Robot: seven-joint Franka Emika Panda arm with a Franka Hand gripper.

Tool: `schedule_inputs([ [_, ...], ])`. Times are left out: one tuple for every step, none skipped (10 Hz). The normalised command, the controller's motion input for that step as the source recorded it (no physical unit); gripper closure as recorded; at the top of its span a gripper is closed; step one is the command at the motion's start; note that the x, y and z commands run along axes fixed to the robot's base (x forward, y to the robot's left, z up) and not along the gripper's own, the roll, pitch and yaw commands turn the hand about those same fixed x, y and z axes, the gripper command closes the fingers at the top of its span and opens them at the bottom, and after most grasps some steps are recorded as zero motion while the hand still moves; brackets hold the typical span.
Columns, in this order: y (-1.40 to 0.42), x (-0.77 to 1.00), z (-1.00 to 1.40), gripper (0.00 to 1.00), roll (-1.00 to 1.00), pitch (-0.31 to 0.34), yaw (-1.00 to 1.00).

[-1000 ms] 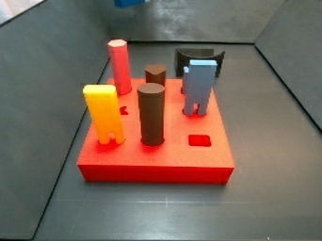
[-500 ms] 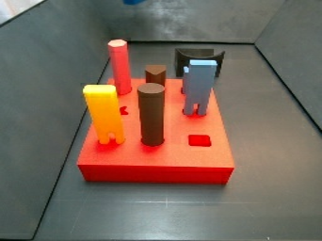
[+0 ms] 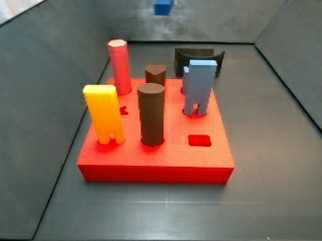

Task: Pick up the rectangle object. Move up. Place the rectangle object on the fixture. Regrasp the rectangle object. Move to above the board. Insert the rectangle object.
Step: Place the rectangle object on the fixture.

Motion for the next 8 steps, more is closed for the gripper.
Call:
schedule_inputs([
  [-0.46, 1.0, -0.03, 1.0, -0.1, 0.127, 0.4],
  [-0.39, 1.0, -0.03, 1.0, -0.08, 0.136, 0.21],
  [-0.36, 1.0, -0.02, 1.0, -0.07, 0.141, 0.15],
  [-0.29, 1.0, -0.02, 1.0, -0.05, 0.15, 0.08],
  [-0.23, 1.0, -0.01, 1.0, -0.02, 0.158, 0.05],
  [-0.19, 1.0, -0.01, 1.0, -0.01, 0.159, 0.04],
  [0.47, 0.72, 0.08, 1.0, -1.0, -0.011, 0.01],
  [0.49, 0.63, 0.07, 1.0, -1.0, -0.007, 0.0],
])
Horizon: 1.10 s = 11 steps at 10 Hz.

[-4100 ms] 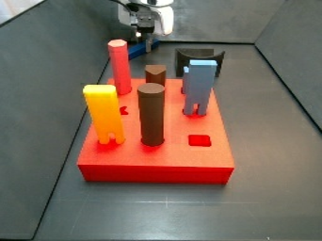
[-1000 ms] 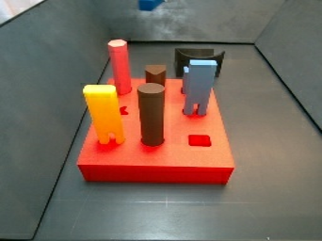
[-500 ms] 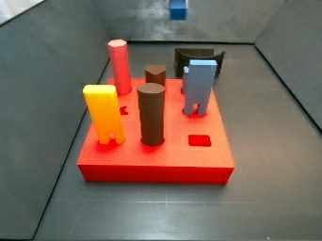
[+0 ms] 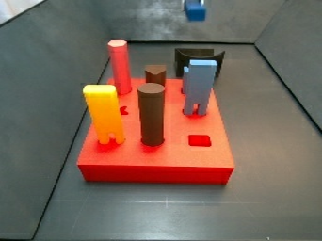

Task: Pick up the rectangle object. Move up. Place the rectangle object on the fixture. Regrasp the rectangle object. Move to above the board. Insert the rectangle object.
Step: Place the rectangle object on the fixture.

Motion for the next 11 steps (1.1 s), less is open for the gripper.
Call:
schedule_inputs([
  [0.34, 0.49, 0.03, 1.0, -1.0, 0.009, -0.02],
  [0.18, 0.39, 0.01, 1.0, -1.0, 0.025, -0.02],
  [0.13, 0.33, 0.01, 1.0, -1.0, 0.035, -0.02],
  [0.09, 0.19, 0.0, 1.0, -1.0, 0.057, -0.03],
  [0.07, 0.07, 0.0, 1.0, -1.0, 0.077, -0.05],
  [0.05, 0.03, 0.0, 1.0, -0.92, 0.063, -0.07],
  [0.04, 0.03, 0.0, 1.0, -0.79, 0.052, -0.07],
  [0.04, 0.05, -0.02, 1.0, -0.53, 0.054, -0.08],
  [0.03, 0.07, -0.01, 1.0, -0.31, 0.058, -0.08],
  [0.03, 0.07, 0.0, 1.0, -0.21, 0.05, -0.07],
  [0.13, 0.13, -1.0, 1.0, -1.0, 0.262, -0.09],
])
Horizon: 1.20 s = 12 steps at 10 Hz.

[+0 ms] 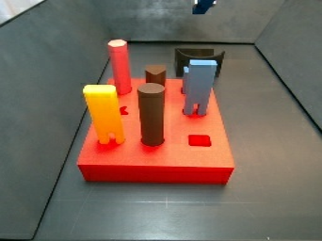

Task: Pick up the rectangle object. Move up. Place the rectangle object on the fixture. Regrasp the rectangle object. Move to above the board. Insert the rectangle object.
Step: Place the rectangle object on the fixture, then regrasp the rectangle object.

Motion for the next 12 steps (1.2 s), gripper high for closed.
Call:
schedule_inputs([
  [0.14, 0.13, -1.0, 1.0, -1.0, 0.251, -0.13],
  [0.14, 0.14, -1.0, 1.0, -0.92, 0.249, -0.15],
  [0.13, 0.16, -1.0, 1.0, -0.71, 0.206, -0.19],
  [0.14, 0.16, -1.0, 1.0, -0.54, 0.151, -0.21],
  [0.14, 0.16, -1.0, 1.0, -0.32, 0.082, -0.22],
  [0.13, 0.17, -1.0, 1.0, -0.25, 0.053, -0.22],
  [0.13, 0.18, -0.98, 1.0, -0.19, -0.007, -0.19],
  [0.11, 0.14, -0.77, 1.0, -0.17, -0.037, -0.17],
  [0.08, 0.11, -0.5, 1.0, -0.16, -0.068, -0.13],
  [0.06, 0.1, -0.38, 1.0, -0.15, -0.08, -0.11],
  [0.0, 0.0, 0.0, 0.0, 0.0, 0.0, 0.0],
  [0.0, 0.0, 1.0, 0.0, -0.01, 0.016, 0.0],
])
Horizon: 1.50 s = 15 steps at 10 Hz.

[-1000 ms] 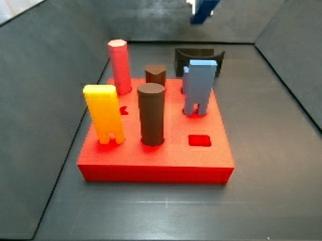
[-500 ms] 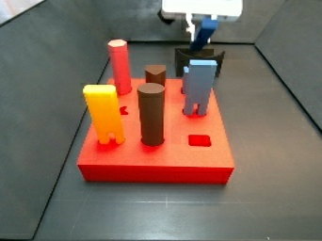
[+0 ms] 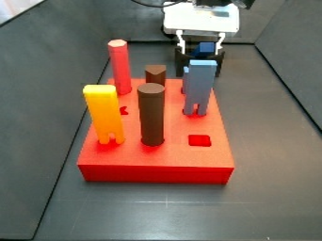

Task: Pick up the rectangle object. Move up. Place the rectangle object on the fixture. Regrasp the rectangle object. Move to above the board. Insert the rectangle object.
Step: Regrasp the rectangle object.

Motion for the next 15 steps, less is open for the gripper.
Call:
schedule_inputs([
  [0.0, 0.0, 1.0, 0.0, -0.01, 0.017, 0.0],
  [0.01, -0.02, 1.0, 0.0, 0.01, 0.021, 0.01],
  [0.0, -0.02, 1.0, 0.0, 0.03, 0.023, 0.01],
  [0.0, -0.03, 1.0, 0.0, 0.04, 0.031, 0.01],
  [0.0, -0.04, 0.94, 0.0, 0.04, 0.035, 0.0],
  [0.01, -0.03, 0.7, 0.0, 0.05, 0.044, 0.0],
  [0.0, -0.03, 0.51, 0.0, 0.05, 0.05, 0.0],
  [0.0, -0.03, 0.26, 0.0, 0.05, 0.054, -0.01],
  [-0.97, -0.02, 1.0, 0.0, 1.0, 0.037, 0.02],
  [-1.0, -0.01, 0.96, 0.0, 1.0, 0.034, 0.02],
  [-1.0, -0.03, 0.95, 0.0, 1.0, 0.028, 0.02],
  [-1.0, -0.07, 0.9, 0.0, 1.0, 0.018, 0.02],
  [-1.0, -0.08, 0.85, 0.0, 1.0, 0.015, 0.02],
  [-0.69, -0.05, 0.46, 0.0, 1.0, 0.012, 0.02],
  [-0.55, -0.04, 0.3, 0.0, 1.0, 0.012, 0.02],
])
